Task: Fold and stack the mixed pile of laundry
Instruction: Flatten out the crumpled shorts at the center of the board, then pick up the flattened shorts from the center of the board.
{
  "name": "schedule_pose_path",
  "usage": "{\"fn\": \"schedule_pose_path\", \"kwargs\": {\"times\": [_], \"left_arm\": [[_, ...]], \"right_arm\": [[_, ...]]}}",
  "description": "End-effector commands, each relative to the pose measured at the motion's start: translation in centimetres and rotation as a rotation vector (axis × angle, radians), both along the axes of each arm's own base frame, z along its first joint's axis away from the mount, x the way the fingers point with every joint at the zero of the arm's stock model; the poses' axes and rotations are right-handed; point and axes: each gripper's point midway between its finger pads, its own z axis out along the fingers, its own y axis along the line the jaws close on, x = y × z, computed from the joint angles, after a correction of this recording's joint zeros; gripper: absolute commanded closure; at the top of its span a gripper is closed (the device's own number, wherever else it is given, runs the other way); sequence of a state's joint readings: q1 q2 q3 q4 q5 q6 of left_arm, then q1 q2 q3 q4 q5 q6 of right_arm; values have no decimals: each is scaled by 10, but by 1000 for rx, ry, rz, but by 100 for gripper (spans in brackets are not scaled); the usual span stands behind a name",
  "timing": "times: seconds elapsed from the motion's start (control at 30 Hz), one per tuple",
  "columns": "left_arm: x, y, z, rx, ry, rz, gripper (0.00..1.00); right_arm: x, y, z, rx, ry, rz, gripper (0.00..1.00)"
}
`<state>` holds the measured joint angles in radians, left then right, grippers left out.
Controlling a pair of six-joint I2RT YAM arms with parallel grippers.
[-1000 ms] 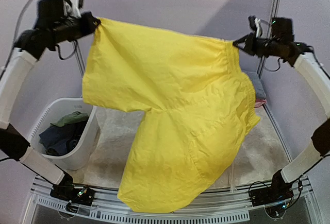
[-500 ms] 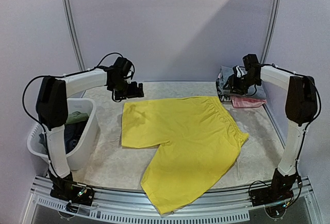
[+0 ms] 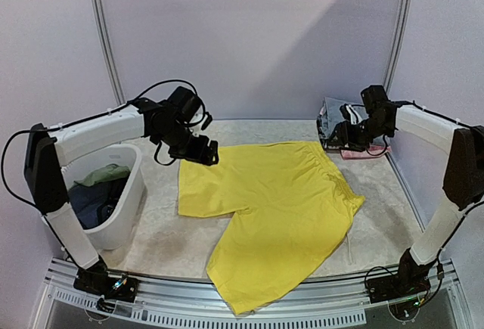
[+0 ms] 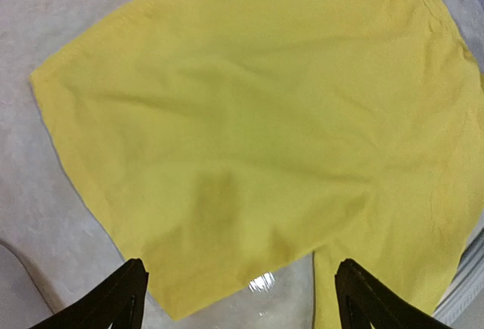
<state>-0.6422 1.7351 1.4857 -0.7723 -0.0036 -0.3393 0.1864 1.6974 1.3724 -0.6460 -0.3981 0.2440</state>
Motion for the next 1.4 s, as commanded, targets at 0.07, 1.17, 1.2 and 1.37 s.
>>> {"fn": "schedule_pose_path", "kwargs": {"times": [0.07, 1.17, 1.2, 1.37], "left_arm": [[-94, -18, -40, 26, 189, -198, 18], [-189, -42, -159, 123, 493, -353, 89], [-188, -40, -160, 130, 490, -350, 94], [-183, -28, -163, 201, 460, -341, 100]], "right_arm": [[-63, -4, -28, -5, 87, 42, 37], [-134, -72, -140, -54, 465, -255, 29], [-131, -71, -140, -39, 458, -255, 32], [-119, -70, -137, 1, 432, -252, 55]]}}
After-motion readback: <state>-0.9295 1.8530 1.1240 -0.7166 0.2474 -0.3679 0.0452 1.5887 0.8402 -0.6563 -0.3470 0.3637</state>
